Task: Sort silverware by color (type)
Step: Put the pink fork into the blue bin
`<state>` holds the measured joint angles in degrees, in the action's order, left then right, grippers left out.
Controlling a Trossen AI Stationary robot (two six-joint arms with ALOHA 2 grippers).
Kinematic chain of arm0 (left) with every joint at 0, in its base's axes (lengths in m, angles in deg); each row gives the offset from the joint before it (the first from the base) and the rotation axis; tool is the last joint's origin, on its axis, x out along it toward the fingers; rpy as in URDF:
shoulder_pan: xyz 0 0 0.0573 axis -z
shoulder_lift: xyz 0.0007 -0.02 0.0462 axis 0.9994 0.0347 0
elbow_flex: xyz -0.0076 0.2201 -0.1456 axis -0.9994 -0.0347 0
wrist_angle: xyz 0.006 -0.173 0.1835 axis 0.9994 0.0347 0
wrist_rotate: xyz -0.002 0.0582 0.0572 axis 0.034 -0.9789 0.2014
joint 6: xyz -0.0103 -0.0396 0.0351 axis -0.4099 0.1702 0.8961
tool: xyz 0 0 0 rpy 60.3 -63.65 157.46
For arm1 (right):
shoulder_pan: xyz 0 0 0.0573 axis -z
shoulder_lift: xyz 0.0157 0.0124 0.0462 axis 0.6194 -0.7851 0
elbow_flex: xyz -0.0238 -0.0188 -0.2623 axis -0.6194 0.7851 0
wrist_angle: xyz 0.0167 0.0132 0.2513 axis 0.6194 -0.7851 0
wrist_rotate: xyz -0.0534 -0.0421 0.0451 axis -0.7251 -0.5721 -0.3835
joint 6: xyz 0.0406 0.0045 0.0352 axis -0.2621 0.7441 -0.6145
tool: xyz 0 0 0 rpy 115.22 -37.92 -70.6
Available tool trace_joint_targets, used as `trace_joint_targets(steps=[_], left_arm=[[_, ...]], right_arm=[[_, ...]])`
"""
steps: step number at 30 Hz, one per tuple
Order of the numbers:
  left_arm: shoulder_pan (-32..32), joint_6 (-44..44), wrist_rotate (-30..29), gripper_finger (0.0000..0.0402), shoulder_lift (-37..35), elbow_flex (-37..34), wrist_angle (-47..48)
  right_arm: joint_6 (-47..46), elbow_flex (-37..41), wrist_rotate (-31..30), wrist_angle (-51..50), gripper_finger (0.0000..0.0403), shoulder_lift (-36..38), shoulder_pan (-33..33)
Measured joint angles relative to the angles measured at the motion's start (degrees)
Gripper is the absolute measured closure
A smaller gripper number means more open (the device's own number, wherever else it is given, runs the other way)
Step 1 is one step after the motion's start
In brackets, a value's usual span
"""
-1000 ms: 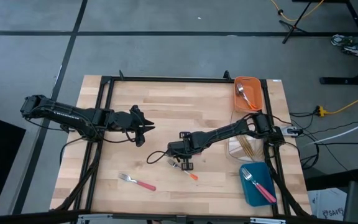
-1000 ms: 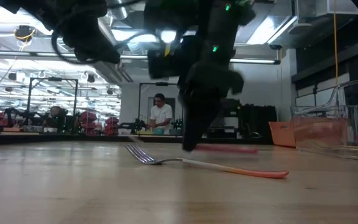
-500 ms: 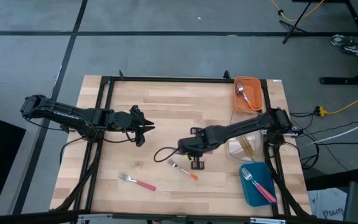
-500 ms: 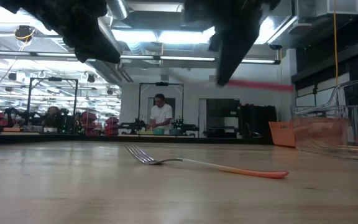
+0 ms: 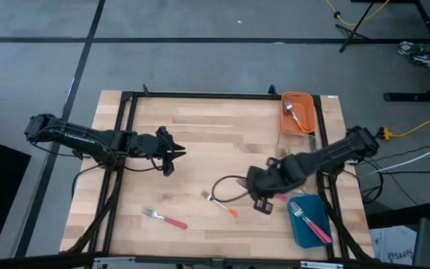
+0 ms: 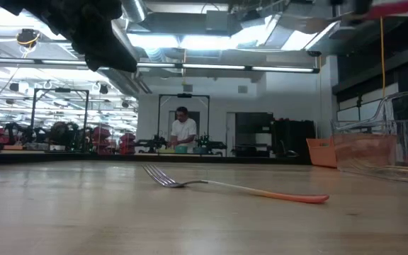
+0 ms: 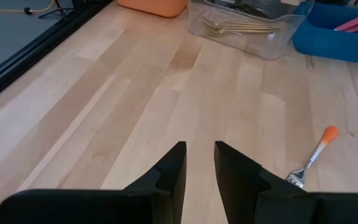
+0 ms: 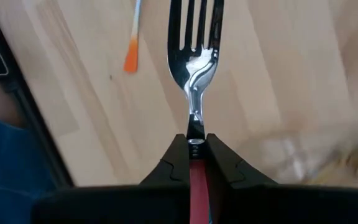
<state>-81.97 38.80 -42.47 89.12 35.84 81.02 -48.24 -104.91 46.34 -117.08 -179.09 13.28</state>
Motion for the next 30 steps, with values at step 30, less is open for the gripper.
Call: trace_joint_targets(steps=[30], left_arm=[[0.0, 0.0, -0.4, 0.0324, 0.0, 0.0, 0.0]], right_arm=[[-65.3, 6.0, 7.3, -10.5, 0.0398, 0.7, -33.6]])
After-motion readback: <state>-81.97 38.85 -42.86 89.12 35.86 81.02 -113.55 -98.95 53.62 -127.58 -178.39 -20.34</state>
